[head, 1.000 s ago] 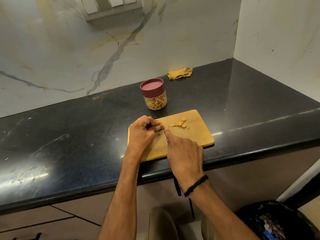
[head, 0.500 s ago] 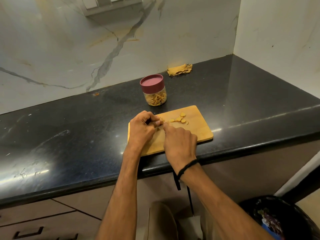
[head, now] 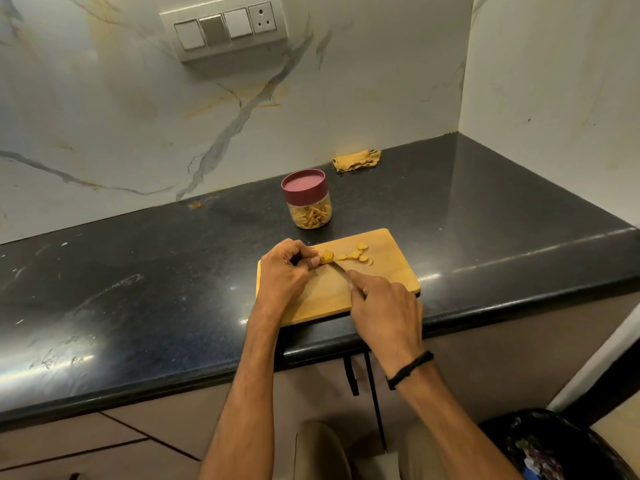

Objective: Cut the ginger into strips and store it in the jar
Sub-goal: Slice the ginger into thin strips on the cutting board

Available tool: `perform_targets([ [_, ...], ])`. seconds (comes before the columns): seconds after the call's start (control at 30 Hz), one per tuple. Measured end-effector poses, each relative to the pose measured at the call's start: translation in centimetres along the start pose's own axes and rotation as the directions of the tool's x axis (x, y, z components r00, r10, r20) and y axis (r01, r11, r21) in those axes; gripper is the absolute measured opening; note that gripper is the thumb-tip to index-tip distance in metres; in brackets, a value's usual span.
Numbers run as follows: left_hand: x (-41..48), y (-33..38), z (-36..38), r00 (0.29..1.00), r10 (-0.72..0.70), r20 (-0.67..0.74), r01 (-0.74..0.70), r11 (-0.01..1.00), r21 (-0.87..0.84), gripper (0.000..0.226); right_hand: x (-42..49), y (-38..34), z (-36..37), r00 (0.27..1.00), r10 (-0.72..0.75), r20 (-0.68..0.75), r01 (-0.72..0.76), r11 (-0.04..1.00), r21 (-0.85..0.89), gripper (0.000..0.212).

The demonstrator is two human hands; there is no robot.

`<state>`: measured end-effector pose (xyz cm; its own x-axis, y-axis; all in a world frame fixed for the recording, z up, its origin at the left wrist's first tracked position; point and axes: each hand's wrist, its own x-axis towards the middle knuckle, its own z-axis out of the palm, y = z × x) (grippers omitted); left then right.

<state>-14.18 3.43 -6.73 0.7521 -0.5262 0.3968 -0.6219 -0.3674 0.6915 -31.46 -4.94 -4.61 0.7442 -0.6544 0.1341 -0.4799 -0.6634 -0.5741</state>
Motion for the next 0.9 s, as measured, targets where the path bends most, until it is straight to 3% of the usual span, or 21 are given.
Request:
perform_targets([
  [0.47,-0.1,-0.1,-0.1,1.0,0.003,0.0,-0.003,1.0,-0.029,0.01,-0.5,-1.3,0.2,0.996,-0.019,-0.09,0.012,0.997,-0.079,0.041],
  [0.9,-0.1,-0.1,-0.1,1.0,0.009,0.017,-0.008,1.0,-0.011,0.01,2.7,-2.4,1.5,0.998,-0.045,-0.05,0.041,0.996,-0.084,0.039],
])
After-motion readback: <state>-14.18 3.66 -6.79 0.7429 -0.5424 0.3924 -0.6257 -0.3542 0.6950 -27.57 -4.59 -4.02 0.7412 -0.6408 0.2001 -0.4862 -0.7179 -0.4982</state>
